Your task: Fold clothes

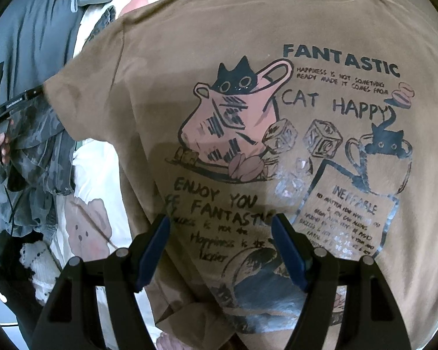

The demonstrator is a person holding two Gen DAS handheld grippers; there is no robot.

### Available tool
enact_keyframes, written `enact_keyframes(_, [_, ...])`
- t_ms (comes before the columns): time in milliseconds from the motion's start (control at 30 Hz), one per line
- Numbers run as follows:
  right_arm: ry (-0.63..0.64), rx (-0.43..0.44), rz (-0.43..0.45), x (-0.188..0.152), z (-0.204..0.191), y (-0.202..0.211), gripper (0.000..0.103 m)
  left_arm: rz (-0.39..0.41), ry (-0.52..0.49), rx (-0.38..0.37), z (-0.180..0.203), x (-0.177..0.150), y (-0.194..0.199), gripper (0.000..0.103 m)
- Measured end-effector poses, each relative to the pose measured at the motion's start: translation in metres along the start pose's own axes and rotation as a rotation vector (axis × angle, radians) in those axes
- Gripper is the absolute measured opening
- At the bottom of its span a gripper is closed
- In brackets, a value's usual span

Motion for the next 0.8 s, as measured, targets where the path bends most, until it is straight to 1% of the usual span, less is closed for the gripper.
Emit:
enact_keyframes(100, [0.005, 0.002, 0.004, 0.0, -0.004, 0.0, 0.072, -0.03, 0.053, -0.027, -0.007, -0.005, -0.011, 0.069])
enact_keyframes(200, [0.015, 0.007, 0.013, 0.003, -0.009, 0.001, 0.072, -0.02, 0.071, -0.022, -0.01, -0.013, -0.007, 0.069])
enact_keyframes(300, [0.021, 0.013, 0.024, 0.007, -0.013, 0.004, 0.072, 0.015, 0.108, -0.02, -0.015, -0.022, 0.007, 0.069])
enact_keyframes(467, [0.03, 0.041, 0.053, 0.023, -0.022, 0.008, 0.071, 0.118, 0.185, -0.102, -0.004, -0.04, 0.036, 0.069])
enact_keyframes(500, [0.038, 0.045, 0.056, 0.027, -0.025, 0.009, 0.069, 0.132, 0.198, -0.121, 0.0, -0.044, 0.04, 0.069])
enact_keyframes(533, [0.047, 0.049, 0.059, 0.031, -0.028, 0.009, 0.061, 0.146, 0.211, -0.14, 0.005, -0.048, 0.043, 0.069])
enact_keyframes(567, [0.055, 0.053, 0.062, 0.035, -0.032, 0.01, 0.056, 0.162, 0.225, -0.161, 0.011, -0.052, 0.044, 0.069])
enact_keyframes(700, [0.088, 0.06, 0.086, 0.054, -0.046, 0.015, 0.053, 0.215, 0.28, -0.239, 0.034, -0.066, 0.049, 0.067])
enact_keyframes(733, [0.096, 0.061, 0.091, 0.059, -0.05, 0.016, 0.051, 0.223, 0.3, -0.258, 0.04, -0.07, 0.047, 0.066])
enact_keyframes(800, [0.11, 0.055, 0.101, 0.066, -0.054, 0.015, 0.048, 0.236, 0.344, -0.296, 0.051, -0.078, 0.042, 0.055])
Point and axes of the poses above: each gripper's, at about its wrist camera, not at the fingertips, and y roughly against the way its jaws point, z to its right, x to its top, the point moved 4 cm from there along -y, roughly the way its jaws point, and after that the axes turned 12 degrees about -y, right-handed, at the moved point
